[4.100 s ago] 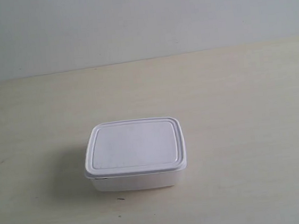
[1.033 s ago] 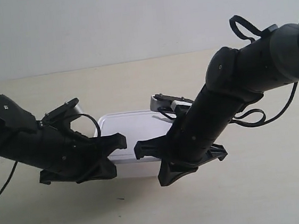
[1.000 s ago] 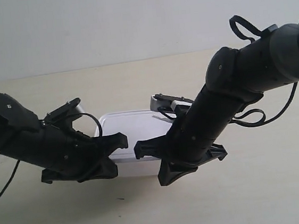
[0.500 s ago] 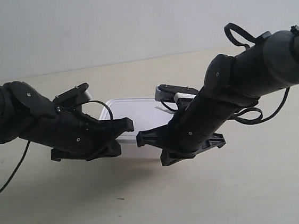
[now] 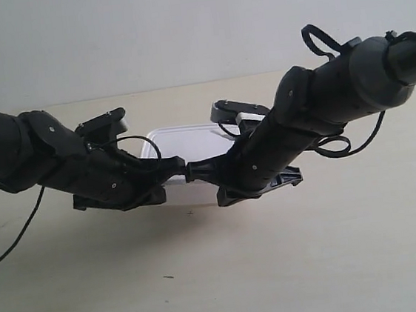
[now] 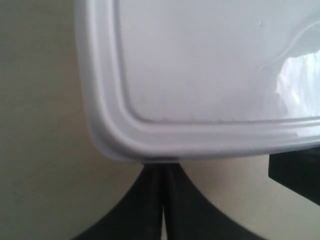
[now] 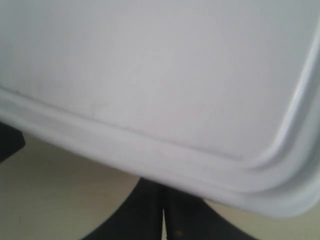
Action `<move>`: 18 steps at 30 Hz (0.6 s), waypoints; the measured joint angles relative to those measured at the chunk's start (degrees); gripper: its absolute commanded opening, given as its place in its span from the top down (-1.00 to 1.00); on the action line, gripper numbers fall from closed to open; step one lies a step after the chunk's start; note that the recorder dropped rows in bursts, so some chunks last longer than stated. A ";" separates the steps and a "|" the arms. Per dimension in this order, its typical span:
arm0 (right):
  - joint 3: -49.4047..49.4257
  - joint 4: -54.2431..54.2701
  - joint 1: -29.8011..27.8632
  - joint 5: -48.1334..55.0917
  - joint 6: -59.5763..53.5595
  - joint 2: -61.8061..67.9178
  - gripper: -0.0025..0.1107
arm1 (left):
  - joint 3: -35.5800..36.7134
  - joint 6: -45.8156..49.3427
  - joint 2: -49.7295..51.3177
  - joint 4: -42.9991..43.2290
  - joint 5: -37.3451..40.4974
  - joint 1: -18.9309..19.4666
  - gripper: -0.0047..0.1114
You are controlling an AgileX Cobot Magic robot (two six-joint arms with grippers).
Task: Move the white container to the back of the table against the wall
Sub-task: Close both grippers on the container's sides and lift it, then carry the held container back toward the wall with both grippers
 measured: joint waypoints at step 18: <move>-7.63 -0.14 -6.10 1.13 1.05 4.56 0.96 | -7.49 0.15 5.53 2.84 -2.66 0.00 0.92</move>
